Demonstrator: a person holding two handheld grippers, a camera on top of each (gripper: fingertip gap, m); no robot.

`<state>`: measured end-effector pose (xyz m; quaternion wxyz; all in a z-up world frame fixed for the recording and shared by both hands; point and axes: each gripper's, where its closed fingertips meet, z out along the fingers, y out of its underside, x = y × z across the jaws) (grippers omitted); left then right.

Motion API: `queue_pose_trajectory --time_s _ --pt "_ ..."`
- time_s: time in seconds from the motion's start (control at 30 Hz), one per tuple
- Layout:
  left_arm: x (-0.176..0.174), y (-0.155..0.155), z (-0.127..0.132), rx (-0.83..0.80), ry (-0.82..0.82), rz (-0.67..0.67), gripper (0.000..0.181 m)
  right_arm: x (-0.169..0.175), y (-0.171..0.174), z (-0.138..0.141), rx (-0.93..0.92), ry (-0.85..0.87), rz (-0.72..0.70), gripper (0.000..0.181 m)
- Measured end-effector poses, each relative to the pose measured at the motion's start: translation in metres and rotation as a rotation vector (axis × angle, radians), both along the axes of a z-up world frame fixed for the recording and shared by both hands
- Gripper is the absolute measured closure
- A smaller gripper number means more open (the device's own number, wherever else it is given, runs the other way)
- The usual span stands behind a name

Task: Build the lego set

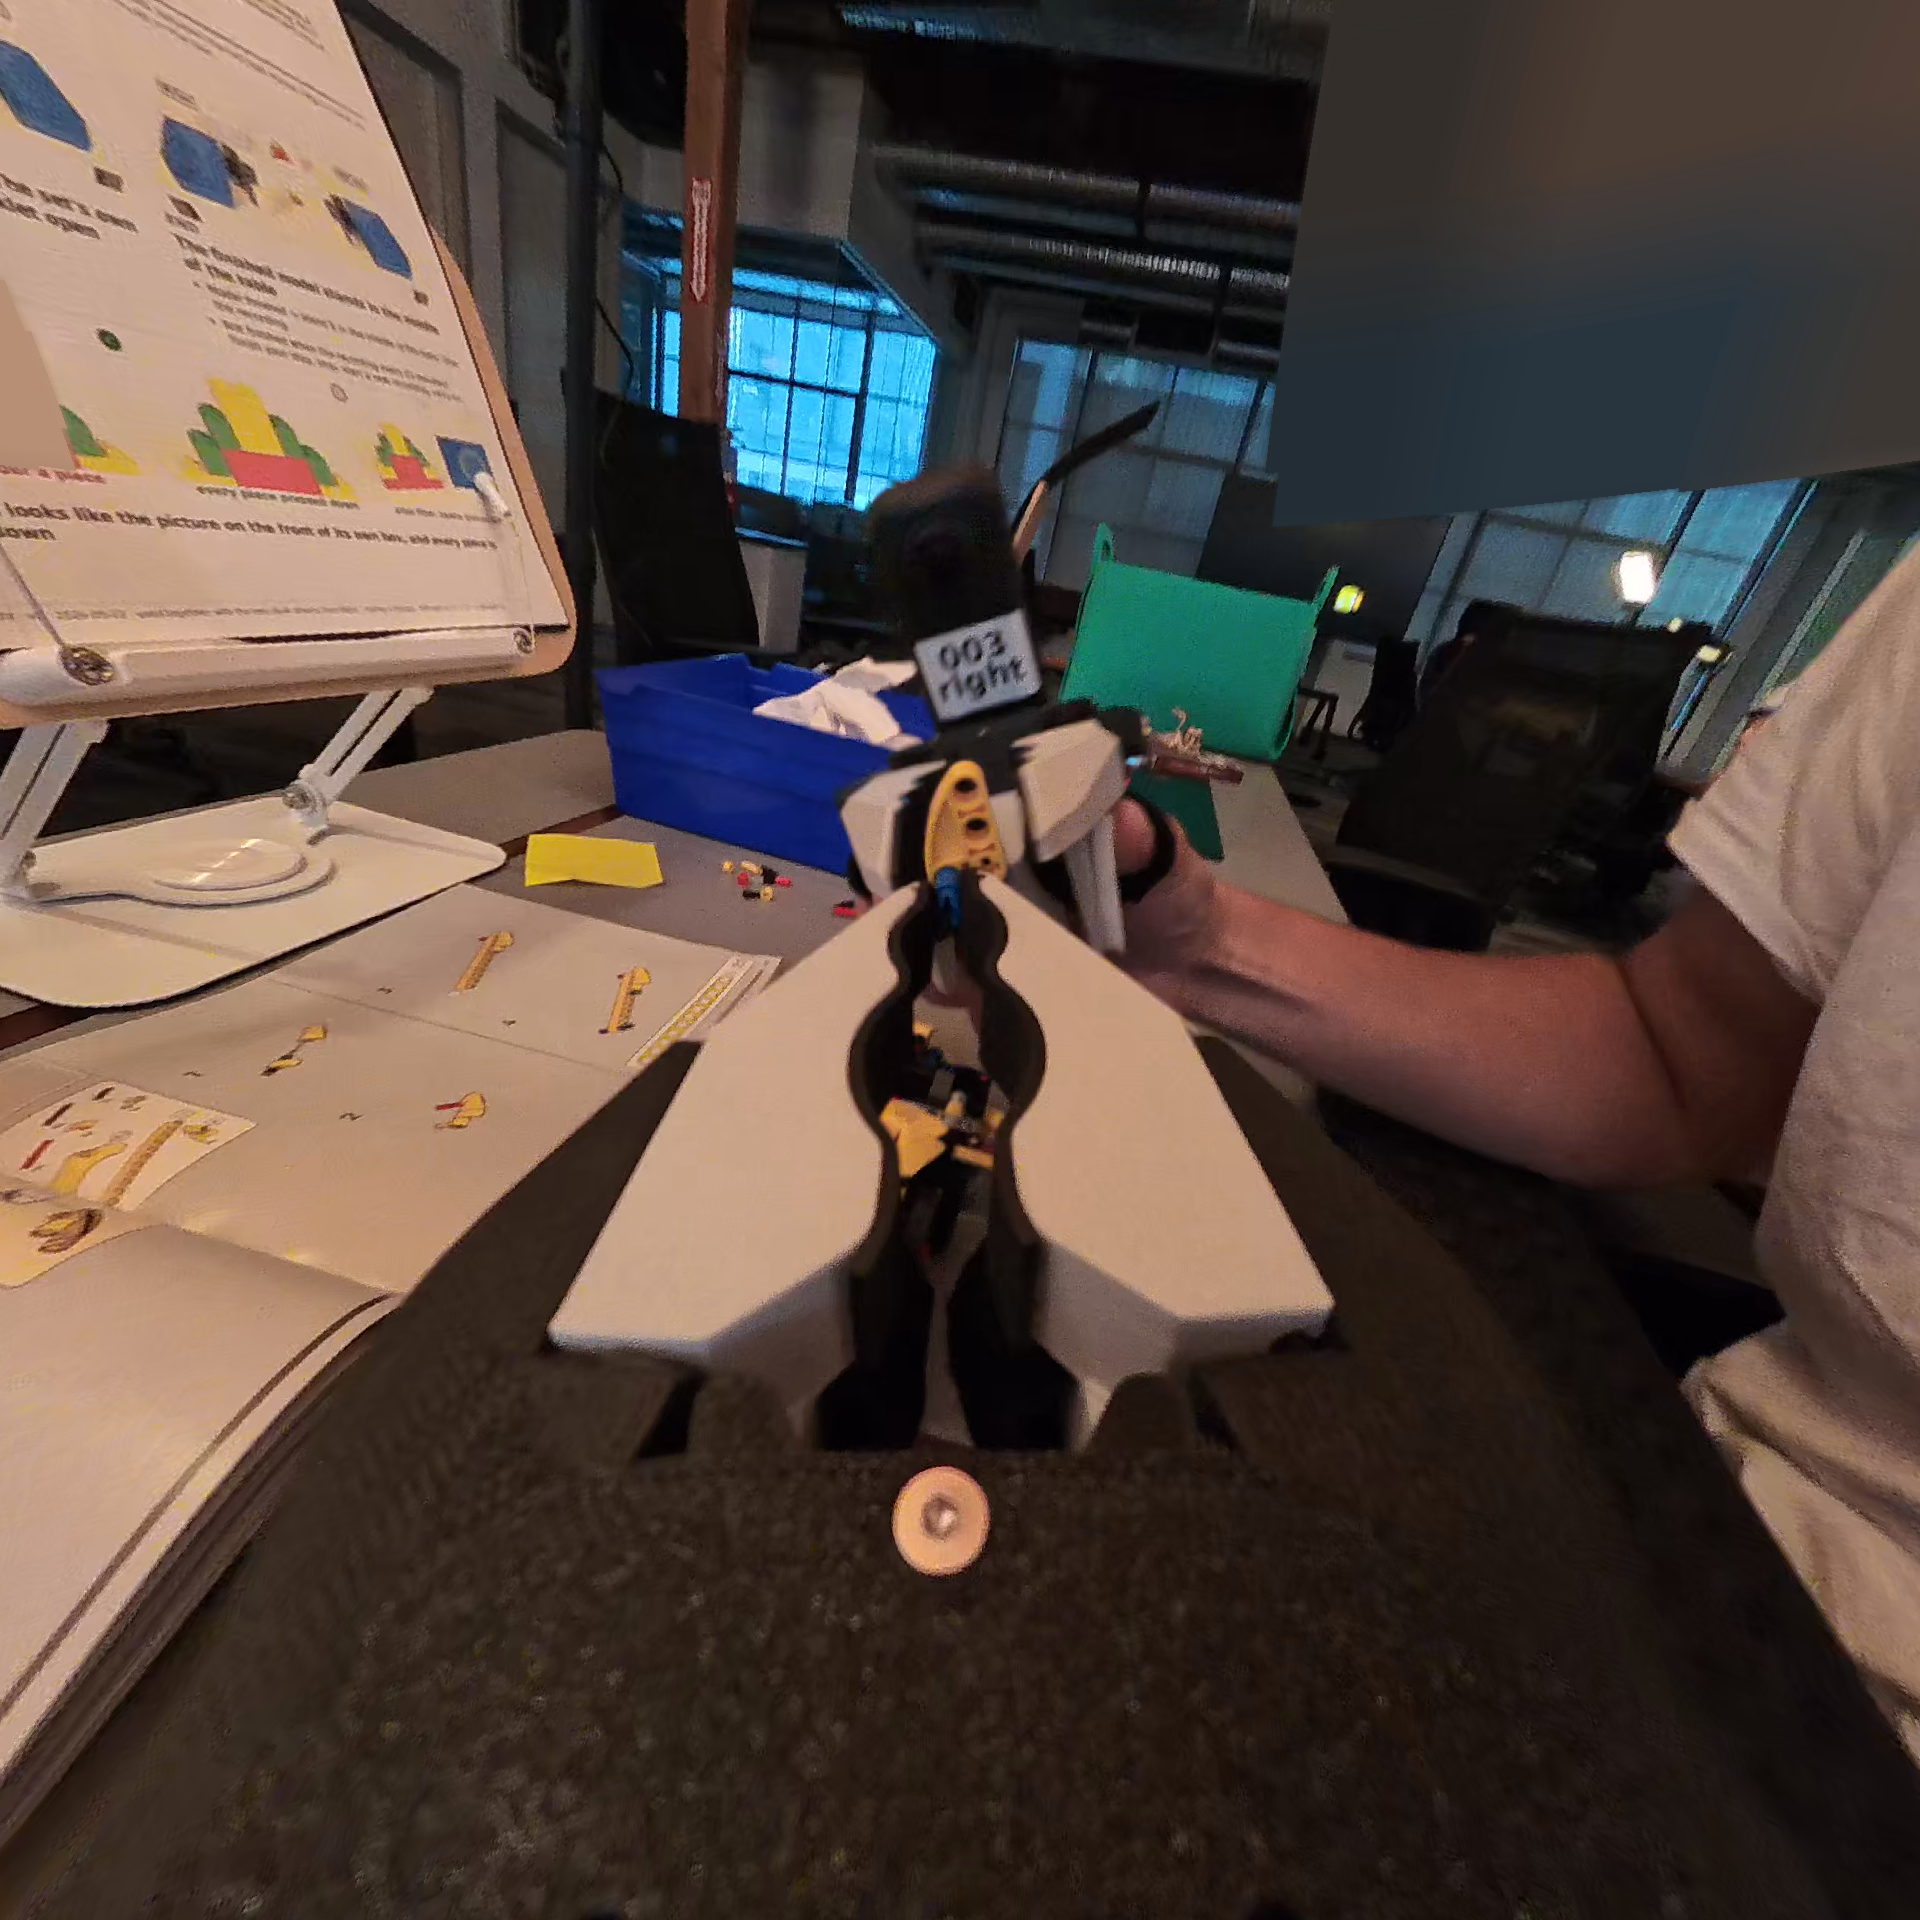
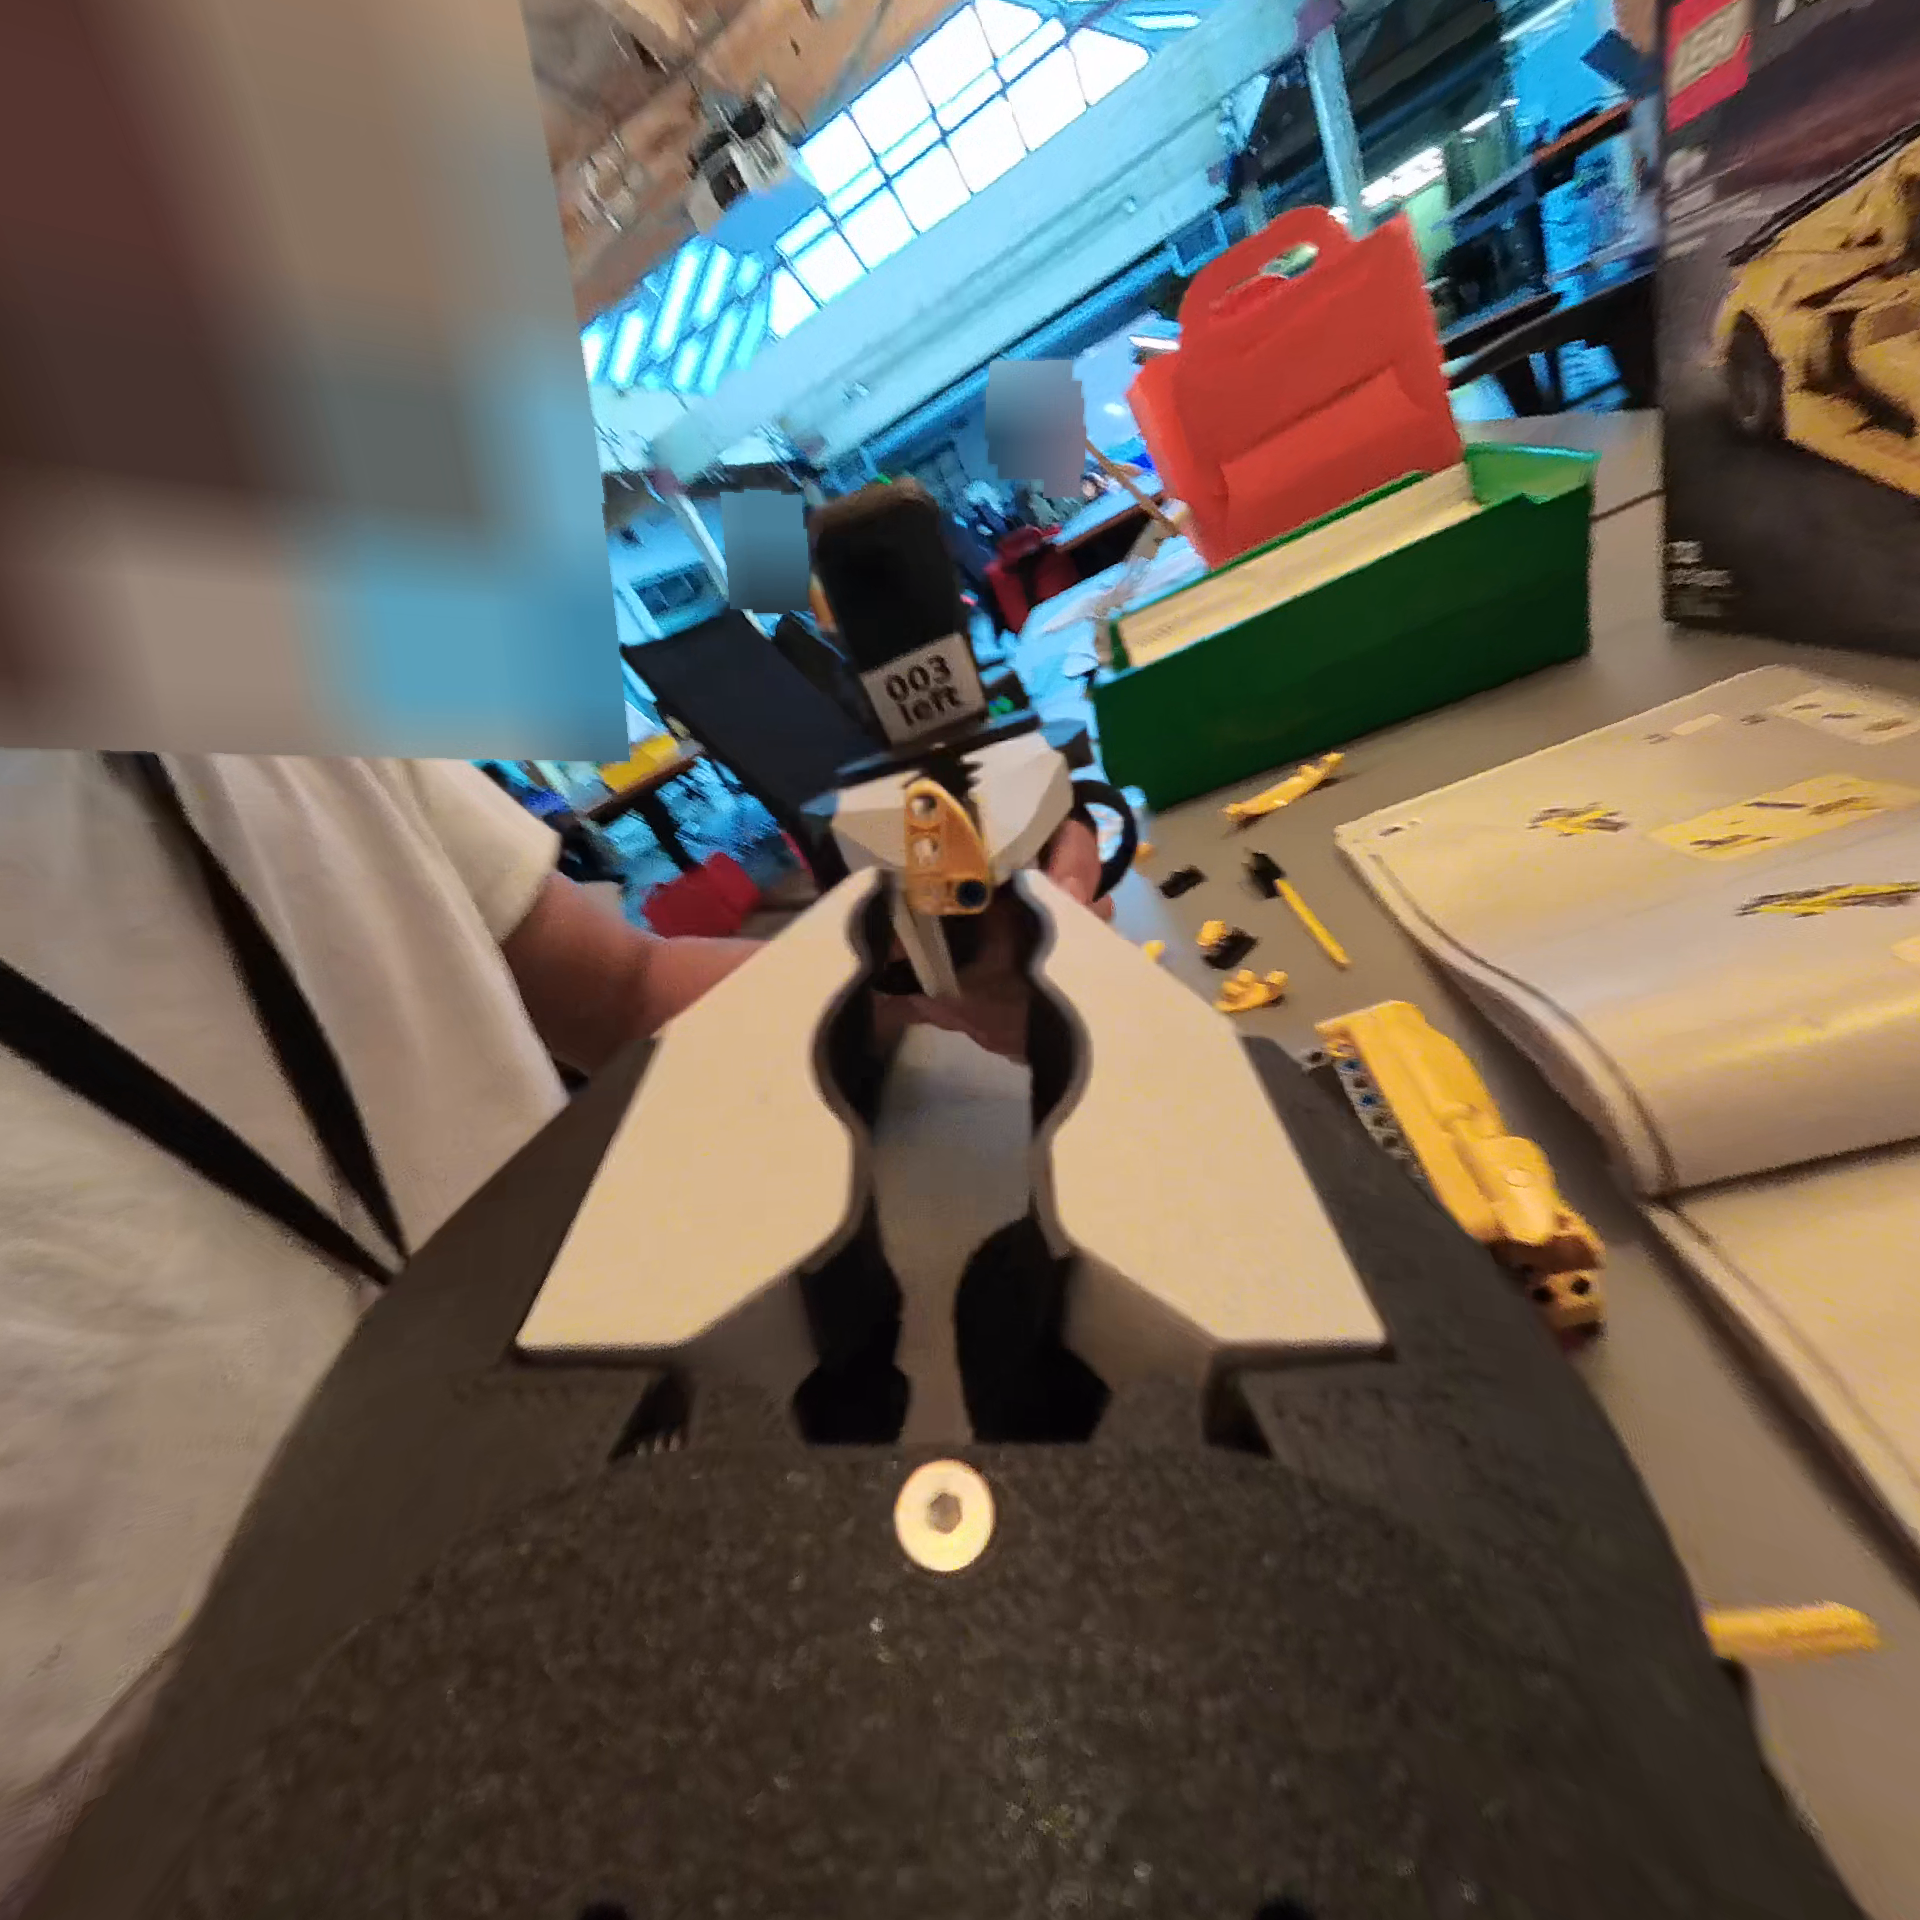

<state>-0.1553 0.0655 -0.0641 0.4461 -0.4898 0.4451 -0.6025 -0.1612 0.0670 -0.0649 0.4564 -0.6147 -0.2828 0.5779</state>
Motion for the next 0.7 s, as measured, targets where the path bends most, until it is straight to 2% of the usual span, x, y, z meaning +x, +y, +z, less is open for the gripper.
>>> queue_pose_trajectory --time_s 0.07,0.17,0.43,0.7 --pt "0.001 -0.001 -0.005 0.022 0.029 -0.008 0.177 0.002 -0.005 0.003 0.042 -0.029 0.004 0.154" --pt "0.001 -0.006 -0.006 0.018 0.036 -0.037 0.177 0.005 -0.005 -0.001 0.043 -0.054 -0.003 0.167" --pt "0.004 -0.012 -0.01 0.031 0.062 -0.052 0.177 0.0 -0.01 -0.007 0.065 -0.089 0.034 0.167" --pt "0.002 -0.013 -0.003 0.017 0.023 -0.037 0.177 -0.003 -0.01 0.001 0.108 -0.028 0.019 0.167"
